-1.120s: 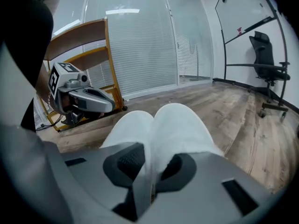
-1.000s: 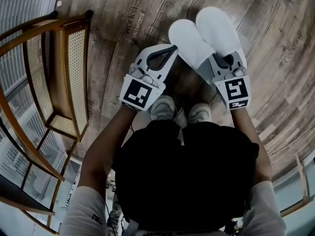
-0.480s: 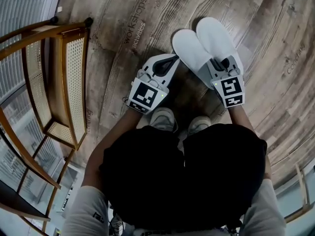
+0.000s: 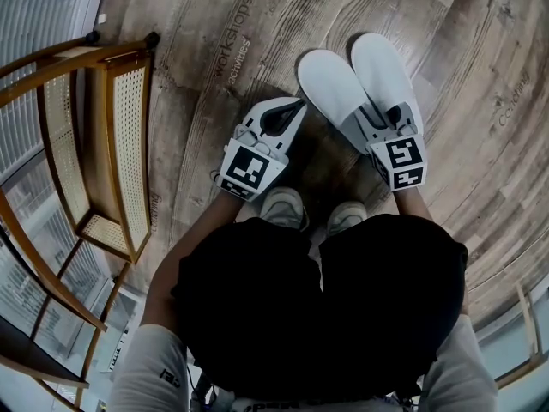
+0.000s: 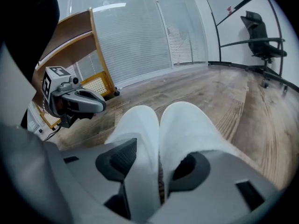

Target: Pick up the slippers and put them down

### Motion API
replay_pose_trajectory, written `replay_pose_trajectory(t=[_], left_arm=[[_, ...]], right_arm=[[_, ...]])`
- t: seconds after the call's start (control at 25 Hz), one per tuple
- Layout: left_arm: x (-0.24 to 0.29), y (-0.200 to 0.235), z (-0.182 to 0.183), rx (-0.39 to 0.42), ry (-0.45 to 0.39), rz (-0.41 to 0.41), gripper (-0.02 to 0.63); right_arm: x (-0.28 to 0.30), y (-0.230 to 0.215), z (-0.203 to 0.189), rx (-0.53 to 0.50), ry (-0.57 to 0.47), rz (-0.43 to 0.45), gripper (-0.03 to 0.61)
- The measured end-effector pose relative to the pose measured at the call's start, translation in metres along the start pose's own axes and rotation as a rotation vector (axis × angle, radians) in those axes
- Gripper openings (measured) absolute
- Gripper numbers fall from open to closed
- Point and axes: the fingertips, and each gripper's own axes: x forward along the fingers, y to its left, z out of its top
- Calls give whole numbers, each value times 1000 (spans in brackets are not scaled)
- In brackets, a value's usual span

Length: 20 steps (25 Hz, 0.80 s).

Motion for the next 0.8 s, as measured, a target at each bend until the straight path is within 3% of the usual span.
replay_pose_trajectory(t=[0.52, 0.8], left_arm=[[-3, -3, -2, 6, -1, -9, 12], [-6, -2, -5, 4, 6, -7, 12]], right_arm=[[-17, 1, -17, 67, 42, -32, 241], [-30, -3, -34, 189, 160, -62, 247]])
